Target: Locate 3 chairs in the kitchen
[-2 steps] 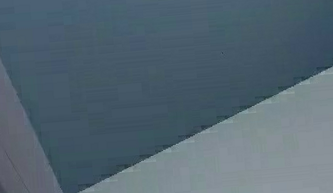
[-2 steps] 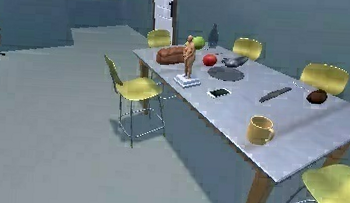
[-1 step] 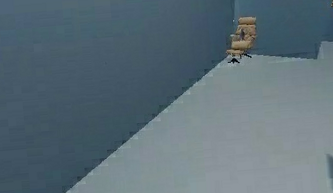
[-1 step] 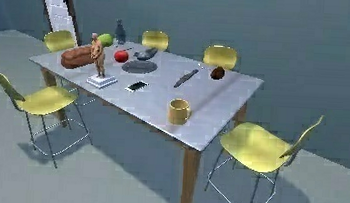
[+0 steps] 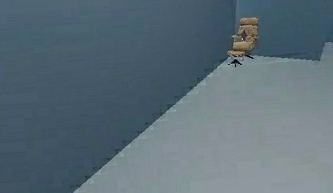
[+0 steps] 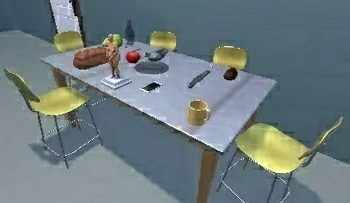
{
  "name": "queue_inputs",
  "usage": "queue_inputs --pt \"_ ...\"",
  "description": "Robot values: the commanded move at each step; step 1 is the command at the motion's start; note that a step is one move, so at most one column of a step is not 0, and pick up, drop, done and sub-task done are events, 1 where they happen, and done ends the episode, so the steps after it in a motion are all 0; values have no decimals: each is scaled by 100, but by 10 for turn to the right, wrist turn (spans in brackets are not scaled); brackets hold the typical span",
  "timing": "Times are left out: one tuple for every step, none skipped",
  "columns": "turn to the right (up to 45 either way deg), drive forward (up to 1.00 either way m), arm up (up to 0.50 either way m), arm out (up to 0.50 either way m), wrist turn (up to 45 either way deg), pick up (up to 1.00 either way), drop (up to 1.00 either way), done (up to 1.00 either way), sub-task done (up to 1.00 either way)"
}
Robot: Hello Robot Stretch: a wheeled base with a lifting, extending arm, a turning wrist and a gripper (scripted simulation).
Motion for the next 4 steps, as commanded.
queue_inputs --pt "420 0 0 0 0 0 0 0 0" --pt "0 50 0 0 0 0 0 0 0" --pt "210 0 0 0 0 0 0 0 0" --pt "0 0 0 0 0 0 0 100 0"
